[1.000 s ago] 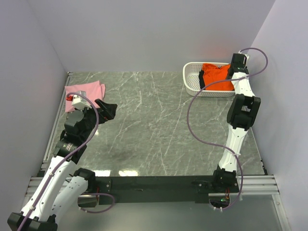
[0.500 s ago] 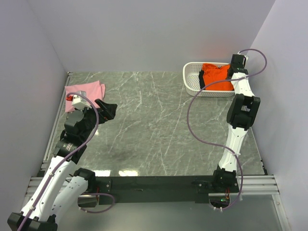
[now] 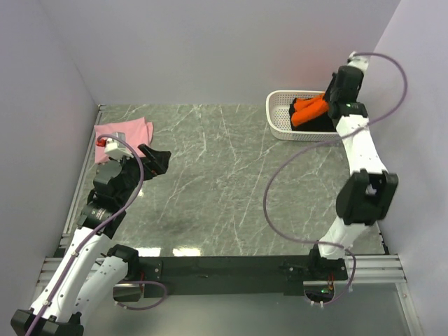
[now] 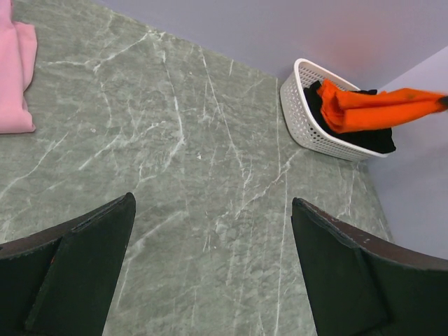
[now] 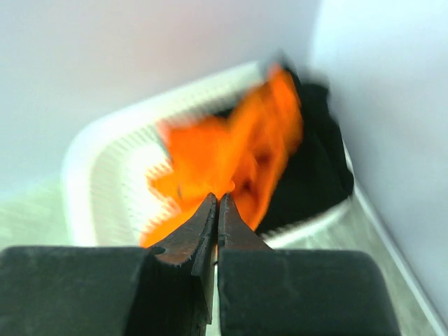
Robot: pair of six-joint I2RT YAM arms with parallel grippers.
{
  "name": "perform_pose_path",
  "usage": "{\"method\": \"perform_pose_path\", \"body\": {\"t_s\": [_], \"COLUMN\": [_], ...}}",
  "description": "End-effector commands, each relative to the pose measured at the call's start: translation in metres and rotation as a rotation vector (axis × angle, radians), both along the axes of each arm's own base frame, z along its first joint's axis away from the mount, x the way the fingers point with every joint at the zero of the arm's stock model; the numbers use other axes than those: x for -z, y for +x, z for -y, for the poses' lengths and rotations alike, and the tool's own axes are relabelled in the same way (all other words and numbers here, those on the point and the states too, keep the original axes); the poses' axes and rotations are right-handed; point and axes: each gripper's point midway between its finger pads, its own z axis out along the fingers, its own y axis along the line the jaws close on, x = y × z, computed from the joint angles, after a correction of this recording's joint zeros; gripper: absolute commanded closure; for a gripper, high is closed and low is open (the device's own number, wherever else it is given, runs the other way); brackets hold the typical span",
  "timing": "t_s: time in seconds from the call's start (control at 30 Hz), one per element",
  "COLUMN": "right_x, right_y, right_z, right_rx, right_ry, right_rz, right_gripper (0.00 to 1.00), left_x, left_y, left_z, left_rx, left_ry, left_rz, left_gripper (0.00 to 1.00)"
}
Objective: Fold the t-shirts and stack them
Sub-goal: Grab the tshirt from the pile, then move the tshirt to the center of the board
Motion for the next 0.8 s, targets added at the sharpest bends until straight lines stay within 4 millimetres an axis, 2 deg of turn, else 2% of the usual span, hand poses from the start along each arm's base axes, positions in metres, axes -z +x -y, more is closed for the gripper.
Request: {"method": "perform_pose_path", "body": {"t_s": [0.0,0.07,0.1,0.13,0.17,0.2,0.23,0.27,0.3,0.33,0.37,0.4,0.43,0.47,0.5,0.53,0.57,0.6,0.63,0.67,0.7,0.73,0.77], "right_x": [-0.142,-0.157,-0.178,-0.186,-0.181,-0.201,-0.204,-0.191,-0.207,-0.194,-0.189,-0.194,-0.173,-0.168,-0.157,-0.132,-0.116,-0.097,-0.073,-0.058,-0.048,-0.026,-0.02], "right_y": [-0.027,-0.044,-0.063,-0.074,-0.084,-0.111,-0.124,-0.135,-0.164,-0.174,-0.184,-0.202,-0.209,-0.217,-0.219,-0.218,-0.216,-0.211,-0.209,-0.208,-0.208,-0.21,-0.211], "right_z": [-0.028,-0.045,-0.07,-0.079,-0.092,-0.114,-0.126,-0.137,-0.156,-0.166,-0.174,-0.182,-0.2,-0.208,-0.215,-0.225,-0.227,-0.229,-0.228,-0.224,-0.221,-0.218,-0.216], "right_rx": [-0.064,-0.102,-0.166,-0.197,-0.242,-0.317,-0.362,-0.4,-0.489,-0.532,-0.565,-0.613,-0.686,-0.721,-0.747,-0.774,-0.766,-0.755,-0.74,-0.711,-0.69,-0.666,-0.653], "right_ry": [0.011,0.001,0.0,0.004,0.014,0.04,0.055,0.08,0.105,0.13,0.167,0.187,0.217,0.247,0.26,0.275,0.285,0.287,0.289,0.286,0.285,0.289,0.297], "right_rz": [0.384,0.409,0.448,0.462,0.45,0.503,0.512,0.484,0.535,0.51,0.501,0.524,0.481,0.474,0.446,0.385,0.336,0.281,0.222,0.184,0.169,0.129,0.129], "right_gripper": [1.0,1.0,1.0,1.0,1.0,1.0,1.0,1.0,1.0,1.0,1.0,1.0,1.0,0.96,0.83,0.75,0.67,0.51,0.45,0.42,0.38,0.36,0.36], "left_x": [-0.016,-0.014,-0.013,-0.013,-0.012,-0.013,-0.014,-0.012,-0.012,-0.012,-0.012,-0.012,-0.011,-0.01,-0.009,-0.009,-0.009,-0.009,-0.009,-0.007,-0.005,-0.005,0.001], "left_y": [-0.001,-0.001,0.0,0.0,0.001,0.001,0.001,0.001,0.002,0.002,0.002,0.003,0.003,0.004,0.005,0.005,0.006,0.005,0.004,0.005,0.001,-0.001,0.0], "left_z": [0.002,0.0,-0.002,-0.003,-0.005,-0.006,-0.008,-0.009,-0.009,-0.01,-0.01,-0.01,-0.01,-0.01,-0.009,-0.008,-0.004,0.0,0.004,0.006,0.018,0.023,0.03], "left_rx": [0.011,-0.004,-0.014,-0.022,-0.03,-0.038,-0.046,-0.051,-0.054,-0.058,-0.061,-0.062,-0.063,-0.061,-0.056,-0.05,-0.031,-0.015,0.0,0.005,0.04,0.052,0.061], "left_ry": [-0.022,-0.016,-0.014,-0.012,-0.012,-0.008,-0.008,-0.006,-0.006,-0.005,-0.004,-0.004,-0.002,0.002,0.002,0.004,0.004,0.009,0.012,0.028,0.035,0.045,0.061], "left_rz": [0.056,0.049,0.047,0.047,0.044,0.047,0.044,0.041,0.041,0.039,0.039,0.037,0.036,0.035,0.034,0.034,0.037,0.039,0.041,0.038,0.034,0.028,0.007], "left_gripper": [0.01,0.01,0.01,0.01,0.01,0.01,0.01,0.01,0.01,0.01,0.01,0.01,0.01,0.01,0.01,0.02,0.03,0.07,0.09,0.1,0.12,0.13,0.14]}}
